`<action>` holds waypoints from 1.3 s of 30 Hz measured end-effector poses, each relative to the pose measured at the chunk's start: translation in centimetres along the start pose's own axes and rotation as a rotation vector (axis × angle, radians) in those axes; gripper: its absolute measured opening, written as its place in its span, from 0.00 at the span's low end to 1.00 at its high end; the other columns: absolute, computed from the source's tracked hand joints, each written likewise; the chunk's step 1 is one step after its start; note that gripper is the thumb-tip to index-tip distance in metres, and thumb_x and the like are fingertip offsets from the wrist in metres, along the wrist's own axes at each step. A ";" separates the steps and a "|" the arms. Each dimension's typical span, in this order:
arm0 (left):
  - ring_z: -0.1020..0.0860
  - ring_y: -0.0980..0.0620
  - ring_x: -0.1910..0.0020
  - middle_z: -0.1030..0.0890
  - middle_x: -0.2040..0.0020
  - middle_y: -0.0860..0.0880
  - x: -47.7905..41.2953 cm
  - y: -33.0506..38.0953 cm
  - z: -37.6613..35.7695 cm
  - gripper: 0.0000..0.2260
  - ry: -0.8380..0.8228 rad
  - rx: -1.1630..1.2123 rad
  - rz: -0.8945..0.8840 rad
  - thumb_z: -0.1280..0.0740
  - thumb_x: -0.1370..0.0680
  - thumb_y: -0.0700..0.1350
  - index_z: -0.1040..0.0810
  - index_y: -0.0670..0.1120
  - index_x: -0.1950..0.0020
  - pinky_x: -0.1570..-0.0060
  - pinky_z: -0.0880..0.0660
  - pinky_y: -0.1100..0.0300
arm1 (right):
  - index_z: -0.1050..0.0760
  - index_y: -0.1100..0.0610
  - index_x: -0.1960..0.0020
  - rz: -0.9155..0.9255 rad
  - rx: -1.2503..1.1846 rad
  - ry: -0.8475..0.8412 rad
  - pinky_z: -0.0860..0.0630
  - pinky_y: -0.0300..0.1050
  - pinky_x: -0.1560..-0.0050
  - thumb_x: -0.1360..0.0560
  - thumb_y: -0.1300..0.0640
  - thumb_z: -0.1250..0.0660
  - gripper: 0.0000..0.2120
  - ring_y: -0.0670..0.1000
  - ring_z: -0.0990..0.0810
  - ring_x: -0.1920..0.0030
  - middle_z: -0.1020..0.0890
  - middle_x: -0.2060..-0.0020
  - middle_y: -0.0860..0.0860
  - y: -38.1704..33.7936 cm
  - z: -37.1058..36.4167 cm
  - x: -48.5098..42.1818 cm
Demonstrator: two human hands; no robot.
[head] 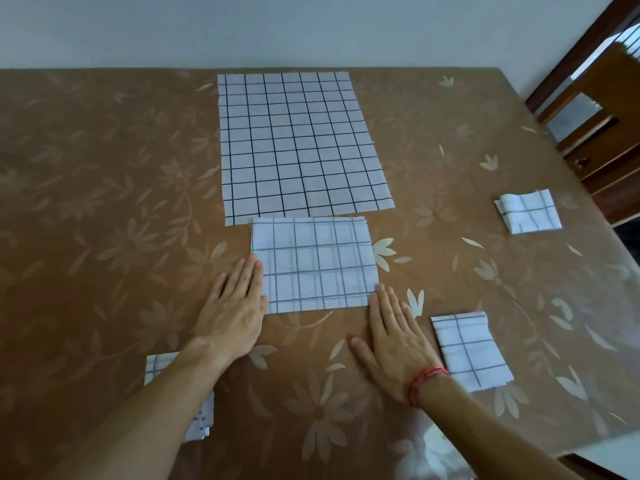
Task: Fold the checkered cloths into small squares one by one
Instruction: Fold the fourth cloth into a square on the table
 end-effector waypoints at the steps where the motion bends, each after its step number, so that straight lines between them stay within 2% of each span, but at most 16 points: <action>1: 0.65 0.51 0.23 0.66 0.22 0.48 0.0 0.1 0.1 0.25 -0.004 -0.003 0.002 0.59 0.16 0.51 0.67 0.44 0.25 0.23 0.61 0.51 | 0.69 0.59 0.24 -0.014 -0.004 -0.011 0.68 0.47 0.27 0.23 0.34 0.64 0.39 0.51 0.71 0.26 0.69 0.25 0.53 0.3 -0.1 0.1; 5: 0.61 0.49 0.22 0.61 0.21 0.46 -0.2 0.3 0.5 0.26 0.000 0.002 0.015 0.57 0.16 0.50 0.60 0.41 0.22 0.23 0.58 0.50 | 0.69 0.60 0.24 -0.041 -0.062 -0.016 0.67 0.47 0.26 0.29 0.32 0.71 0.43 0.52 0.71 0.25 0.69 0.25 0.54 -0.2 -0.4 -0.2; 8: 0.56 0.49 0.21 0.56 0.20 0.44 -0.7 0.4 1.2 0.28 0.030 -0.012 0.008 0.60 0.18 0.52 0.53 0.40 0.21 0.23 0.54 0.50 | 0.70 0.59 0.24 -0.038 -0.071 -0.010 0.67 0.47 0.26 0.29 0.32 0.70 0.43 0.51 0.71 0.25 0.69 0.25 0.53 -0.1 -0.5 -0.3; 12: 0.62 0.51 0.21 0.62 0.20 0.46 -3.3 0.1 1.7 0.26 -0.034 -0.038 0.058 0.57 0.16 0.51 0.59 0.42 0.20 0.23 0.59 0.51 | 0.70 0.59 0.24 -0.036 -0.052 -0.007 0.67 0.47 0.27 0.28 0.33 0.70 0.42 0.52 0.71 0.25 0.69 0.25 0.53 0.1 -0.5 -0.4; 15: 0.62 0.50 0.21 0.63 0.20 0.45 -5.4 -0.3 2.1 0.26 -0.058 -0.072 0.073 0.58 0.16 0.51 0.59 0.41 0.21 0.23 0.59 0.50 | 0.70 0.59 0.24 -0.029 -0.044 -0.006 0.68 0.47 0.27 0.28 0.33 0.70 0.41 0.52 0.71 0.25 0.69 0.25 0.53 0.1 -0.4 -0.3; 18: 0.61 0.50 0.21 0.62 0.20 0.44 -6.5 -0.5 2.5 0.27 -0.050 -0.111 0.061 0.57 0.16 0.52 0.58 0.41 0.20 0.23 0.58 0.50 | 0.70 0.59 0.25 -0.024 -0.043 0.002 0.67 0.48 0.27 0.28 0.33 0.71 0.41 0.52 0.70 0.25 0.68 0.25 0.53 0.1 -0.4 -0.2; 22: 0.56 0.48 0.21 0.55 0.19 0.43 -7.1 -0.4 2.7 0.27 -0.005 -0.140 0.054 0.54 0.16 0.52 0.53 0.40 0.20 0.23 0.54 0.50 | 0.70 0.59 0.25 -0.025 -0.029 -0.010 0.68 0.47 0.27 0.28 0.34 0.71 0.40 0.52 0.70 0.25 0.69 0.25 0.53 0.0 -0.3 -0.3; 25: 0.47 0.46 0.22 0.45 0.21 0.42 -6.4 0.1 3.6 0.27 0.087 -0.098 0.071 0.46 0.18 0.50 0.45 0.39 0.22 0.26 0.43 0.49 | 0.68 0.59 0.24 -0.034 -0.038 0.003 0.68 0.47 0.28 0.25 0.34 0.69 0.39 0.53 0.68 0.24 0.66 0.24 0.54 -0.2 0.0 -0.4; 26: 0.41 0.46 0.25 0.40 0.23 0.43 -5.9 0.8 4.2 0.26 0.129 -0.070 0.076 0.43 0.20 0.49 0.40 0.40 0.24 0.30 0.37 0.50 | 0.67 0.60 0.24 -0.038 -0.042 0.004 0.68 0.46 0.28 0.24 0.34 0.67 0.39 0.53 0.68 0.24 0.65 0.24 0.54 -0.2 0.0 -0.4; 28: 0.34 0.47 0.32 0.34 0.30 0.46 -4.4 2.8 4.4 0.22 0.160 0.016 0.045 0.40 0.21 0.47 0.33 0.42 0.29 0.38 0.32 0.52 | 0.65 0.61 0.23 -0.042 -0.060 0.015 0.66 0.46 0.28 0.26 0.36 0.67 0.40 0.53 0.65 0.23 0.63 0.23 0.55 -0.3 0.1 -0.5; 30: 0.31 0.48 0.37 0.30 0.37 0.47 -2.9 5.1 3.9 0.14 0.149 0.086 -0.008 0.38 0.21 0.47 0.26 0.44 0.37 0.42 0.27 0.54 | 0.60 0.61 0.22 -0.046 -0.094 0.032 0.63 0.46 0.26 0.25 0.37 0.64 0.39 0.53 0.61 0.22 0.59 0.22 0.55 -0.4 0.6 -0.6; 31: 0.30 0.49 0.40 0.29 0.39 0.48 -2.3 6.0 3.6 0.11 0.148 0.097 -0.021 0.38 0.21 0.47 0.24 0.45 0.41 0.45 0.25 0.54 | 0.57 0.61 0.21 -0.047 -0.123 0.050 0.60 0.46 0.24 0.22 0.38 0.60 0.37 0.53 0.59 0.22 0.56 0.22 0.55 -0.3 1.0 -0.7; 34: 0.28 0.49 0.44 0.27 0.43 0.49 -1.3 6.9 2.7 0.08 0.138 0.089 0.012 0.37 0.21 0.45 0.23 0.46 0.44 0.50 0.24 0.54 | 0.47 0.59 0.23 -0.027 -0.210 0.101 0.46 0.47 0.24 0.20 0.42 0.47 0.32 0.54 0.49 0.23 0.45 0.23 0.53 -0.1 2.1 -1.1; 37: 0.28 0.50 0.48 0.27 0.45 0.50 -1.1 6.6 2.3 0.08 0.145 0.091 0.029 0.36 0.21 0.41 0.25 0.48 0.43 0.53 0.24 0.56 | 0.34 0.52 0.30 -0.041 -0.353 0.150 0.32 0.46 0.34 0.24 0.43 0.40 0.26 0.52 0.32 0.34 0.30 0.33 0.49 0.9 3.1 -1.9; 39: 0.27 0.50 0.48 0.26 0.46 0.50 -1.2 6.3 2.1 0.08 0.155 0.105 0.036 0.36 0.22 0.41 0.24 0.47 0.43 0.53 0.24 0.56 | 0.29 0.48 0.34 -0.107 -0.505 0.188 0.28 0.44 0.42 0.26 0.44 0.37 0.21 0.51 0.27 0.41 0.23 0.41 0.47 1.6 4.1 -2.8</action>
Point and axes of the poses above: each hand's wrist, its own x-axis away from the middle knuckle, its own z-axis out of the back of the hand, y = z × x, the point moved 4 cm from there along -x, towards the middle knuckle
